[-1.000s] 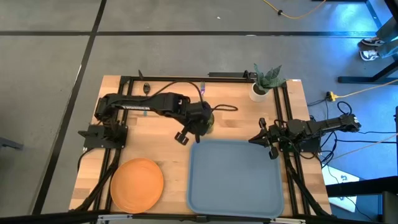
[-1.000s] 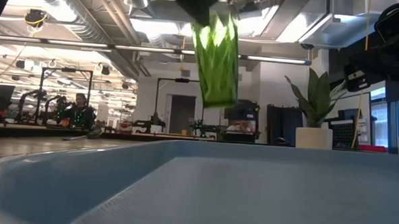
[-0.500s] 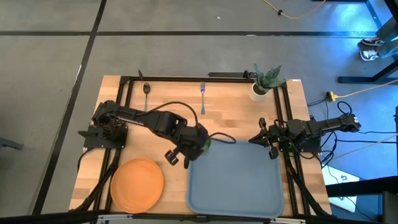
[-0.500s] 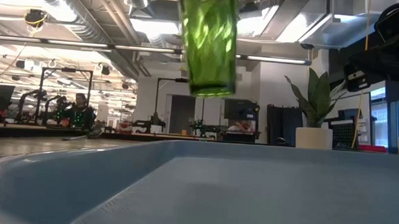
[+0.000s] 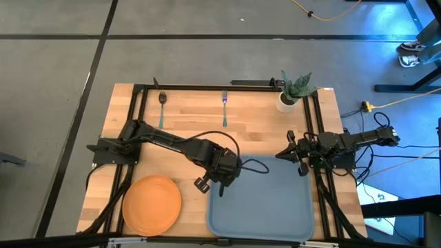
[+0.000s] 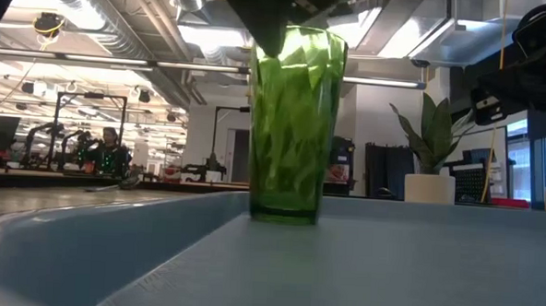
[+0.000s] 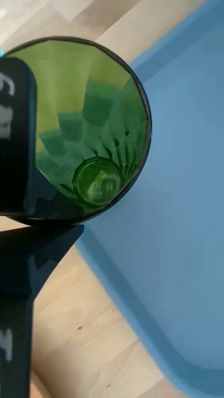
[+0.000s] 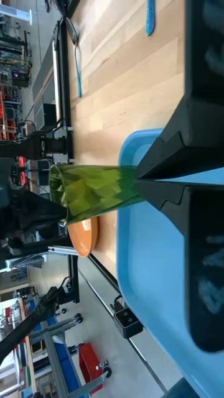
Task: Pick and place plate/cup/fork/spoon on tray
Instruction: Put the green cup on the blue tray
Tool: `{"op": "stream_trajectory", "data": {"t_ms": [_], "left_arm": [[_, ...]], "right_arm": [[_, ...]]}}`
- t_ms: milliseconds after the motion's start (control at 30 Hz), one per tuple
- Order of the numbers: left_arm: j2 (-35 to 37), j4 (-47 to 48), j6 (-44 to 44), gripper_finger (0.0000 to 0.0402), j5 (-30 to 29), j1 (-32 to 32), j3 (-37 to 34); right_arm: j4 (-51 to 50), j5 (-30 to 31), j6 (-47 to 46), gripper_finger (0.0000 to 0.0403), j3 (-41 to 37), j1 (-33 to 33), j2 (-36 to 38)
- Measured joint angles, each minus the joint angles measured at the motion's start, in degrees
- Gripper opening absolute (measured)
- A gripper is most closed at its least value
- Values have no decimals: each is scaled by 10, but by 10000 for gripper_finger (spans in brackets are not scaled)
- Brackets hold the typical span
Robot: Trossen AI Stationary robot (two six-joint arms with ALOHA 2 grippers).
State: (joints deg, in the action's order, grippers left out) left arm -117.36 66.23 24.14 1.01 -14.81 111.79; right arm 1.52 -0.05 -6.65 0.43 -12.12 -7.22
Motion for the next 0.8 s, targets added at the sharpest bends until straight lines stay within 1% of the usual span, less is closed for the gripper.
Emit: {"op": "stream_trajectory", "data": {"t_ms": [267, 433, 533, 733, 800], "left_arm": [[-3, -13, 2, 2, 1, 7, 1], [-5, -19, -45, 29, -9, 10, 0], [-5, -23, -55, 42, -10, 10, -1], [-5, -25, -56, 48, -10, 10, -1], [-5, -24, -56, 49, -19, 10, -1]], "right_arm": [[-1, 0, 27, 21, 0, 0, -2], [-1, 0, 27, 21, 0, 0, -2], [-1, 0, 27, 21, 0, 0, -2], [-1, 0, 27, 21, 0, 0, -2], [-1, 0, 27, 21, 0, 0, -2]]}}
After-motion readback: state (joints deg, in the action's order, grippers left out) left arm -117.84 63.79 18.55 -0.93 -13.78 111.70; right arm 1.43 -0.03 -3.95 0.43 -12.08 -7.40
